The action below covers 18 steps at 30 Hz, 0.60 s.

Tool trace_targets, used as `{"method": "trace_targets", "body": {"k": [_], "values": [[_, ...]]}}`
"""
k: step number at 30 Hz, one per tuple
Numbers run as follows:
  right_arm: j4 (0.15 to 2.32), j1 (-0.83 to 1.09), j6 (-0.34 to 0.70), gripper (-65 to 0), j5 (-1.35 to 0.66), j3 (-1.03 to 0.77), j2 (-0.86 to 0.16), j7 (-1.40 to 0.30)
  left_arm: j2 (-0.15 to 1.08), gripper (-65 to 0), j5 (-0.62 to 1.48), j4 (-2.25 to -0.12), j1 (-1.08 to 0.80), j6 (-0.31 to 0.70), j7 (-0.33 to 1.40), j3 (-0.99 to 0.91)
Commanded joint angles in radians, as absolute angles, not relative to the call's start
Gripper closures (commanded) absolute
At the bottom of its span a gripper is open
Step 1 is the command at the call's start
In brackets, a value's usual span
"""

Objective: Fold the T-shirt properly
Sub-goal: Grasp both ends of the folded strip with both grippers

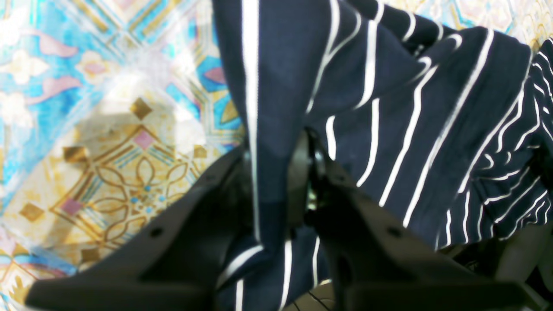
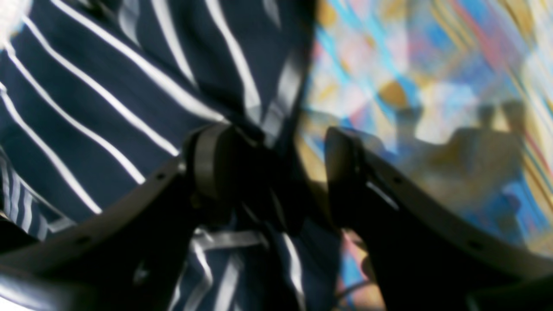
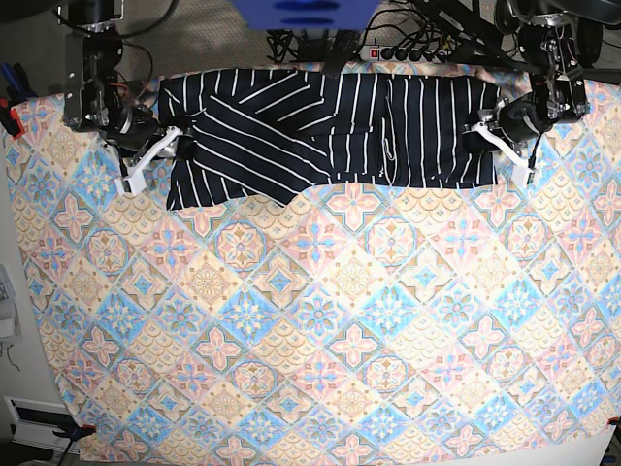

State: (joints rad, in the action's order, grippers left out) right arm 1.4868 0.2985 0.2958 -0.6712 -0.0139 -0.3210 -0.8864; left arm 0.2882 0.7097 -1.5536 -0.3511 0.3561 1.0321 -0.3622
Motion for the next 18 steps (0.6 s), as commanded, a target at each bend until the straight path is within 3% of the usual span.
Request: {"method": "trace_targets", "body": {"k": [1, 9, 18], "values": [[1.489, 0.305, 0.303, -31.9, -0.680, -0.007, -0.328, -0.901, 0.303, -2.5, 0.722, -1.567, -0.348, 0.360, 1.020, -0.367], [1.477, 0.275, 0.303, -29.7, -0.777, 0.076, -0.334, -0.905, 0.303, -2.5, 0.722, -1.566, -0.348, 0.360, 1.020, -0.367], [1.457, 0.245, 0.303, -1.9, -0.842, 0.105, -0.367, -0.905, 0.295, -2.5, 0.722, -1.566, -0.348, 0.360, 1.020, -0.367]]}}
